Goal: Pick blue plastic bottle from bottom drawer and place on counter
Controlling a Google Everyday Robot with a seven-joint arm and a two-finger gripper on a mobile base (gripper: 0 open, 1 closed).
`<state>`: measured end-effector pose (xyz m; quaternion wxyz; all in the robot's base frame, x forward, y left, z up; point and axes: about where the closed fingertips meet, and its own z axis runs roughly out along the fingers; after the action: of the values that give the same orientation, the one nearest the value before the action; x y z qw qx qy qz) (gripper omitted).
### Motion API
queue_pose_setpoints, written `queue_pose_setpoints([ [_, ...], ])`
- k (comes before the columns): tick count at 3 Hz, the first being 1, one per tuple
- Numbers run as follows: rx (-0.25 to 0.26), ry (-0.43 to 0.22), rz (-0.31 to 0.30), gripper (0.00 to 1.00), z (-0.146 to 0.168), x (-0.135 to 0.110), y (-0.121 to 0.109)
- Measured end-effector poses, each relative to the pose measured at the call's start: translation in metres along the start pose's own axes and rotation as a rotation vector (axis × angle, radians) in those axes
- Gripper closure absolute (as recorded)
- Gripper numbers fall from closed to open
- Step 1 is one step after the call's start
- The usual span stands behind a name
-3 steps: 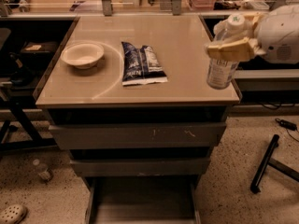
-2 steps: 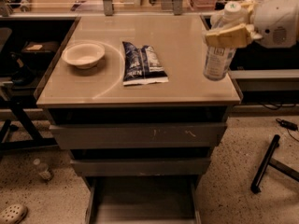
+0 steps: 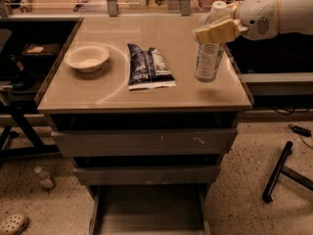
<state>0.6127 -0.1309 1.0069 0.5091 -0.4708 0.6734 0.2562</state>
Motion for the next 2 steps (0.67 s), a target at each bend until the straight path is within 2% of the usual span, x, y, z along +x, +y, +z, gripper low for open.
queue_pose_setpoints([
  [2, -0.08, -0.006, 0.067, 1.0, 0.034, 0.014, -0.017],
])
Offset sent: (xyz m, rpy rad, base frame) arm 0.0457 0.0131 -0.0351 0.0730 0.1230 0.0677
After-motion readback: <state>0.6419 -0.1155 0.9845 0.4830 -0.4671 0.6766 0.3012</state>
